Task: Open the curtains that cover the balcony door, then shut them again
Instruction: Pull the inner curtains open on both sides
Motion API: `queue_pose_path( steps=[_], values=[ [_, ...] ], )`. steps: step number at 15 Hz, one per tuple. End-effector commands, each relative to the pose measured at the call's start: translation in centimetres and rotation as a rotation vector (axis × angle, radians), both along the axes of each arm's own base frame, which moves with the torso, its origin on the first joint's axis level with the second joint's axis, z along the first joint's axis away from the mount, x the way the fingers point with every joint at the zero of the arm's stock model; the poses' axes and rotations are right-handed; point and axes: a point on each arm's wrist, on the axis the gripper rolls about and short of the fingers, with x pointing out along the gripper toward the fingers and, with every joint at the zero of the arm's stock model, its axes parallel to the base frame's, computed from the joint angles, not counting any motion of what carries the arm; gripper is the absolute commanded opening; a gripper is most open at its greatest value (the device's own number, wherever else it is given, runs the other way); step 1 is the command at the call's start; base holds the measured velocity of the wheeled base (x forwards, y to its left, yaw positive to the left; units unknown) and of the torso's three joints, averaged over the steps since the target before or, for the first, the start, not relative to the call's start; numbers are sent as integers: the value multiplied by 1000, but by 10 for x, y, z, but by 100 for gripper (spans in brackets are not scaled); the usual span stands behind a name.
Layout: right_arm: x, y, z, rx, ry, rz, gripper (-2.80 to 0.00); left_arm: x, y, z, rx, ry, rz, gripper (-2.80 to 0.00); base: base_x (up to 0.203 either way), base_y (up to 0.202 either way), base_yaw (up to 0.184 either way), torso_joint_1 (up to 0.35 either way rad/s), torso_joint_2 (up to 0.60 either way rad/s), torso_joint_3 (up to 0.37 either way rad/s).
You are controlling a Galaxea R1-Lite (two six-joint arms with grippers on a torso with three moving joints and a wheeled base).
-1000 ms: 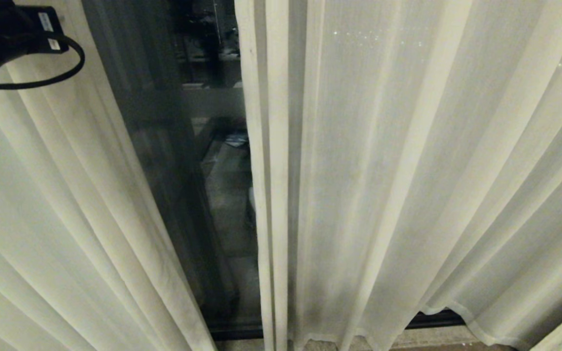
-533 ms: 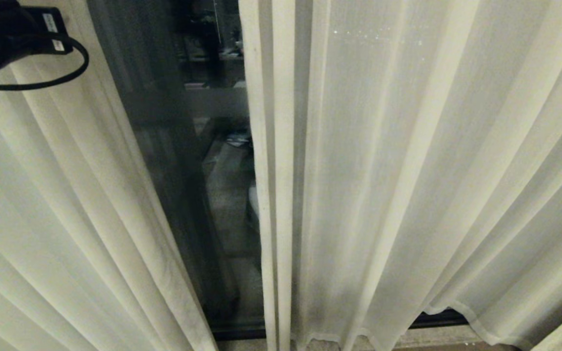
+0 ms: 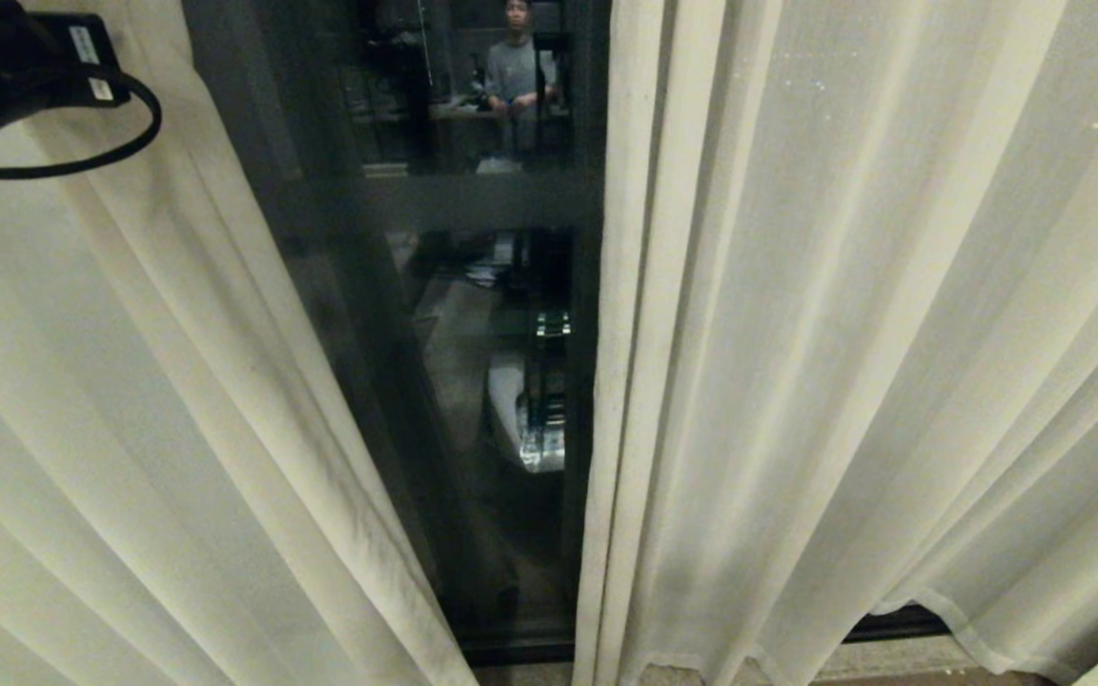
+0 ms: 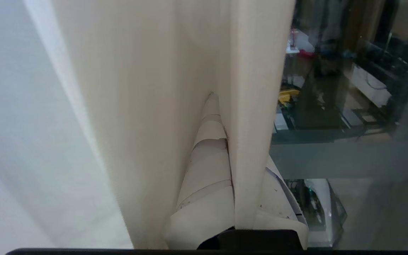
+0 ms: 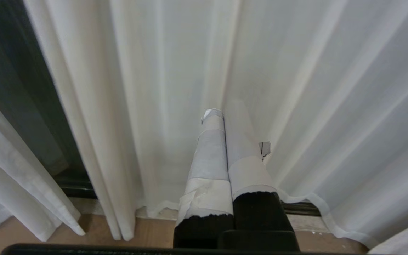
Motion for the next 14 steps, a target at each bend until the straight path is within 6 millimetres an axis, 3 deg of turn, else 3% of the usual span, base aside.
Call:
queue_pose_path(
  steps=[1,14],
  values=[
    [0,0,0,-1,0,2,-280,-2,0,1,0,-3,2,-280,0,190,1,2,2,2],
    [0,0,0,-1,0,2,-280,0,2,-3,-5,9,6,-280,0,188,1,1,2,2]
  ],
)
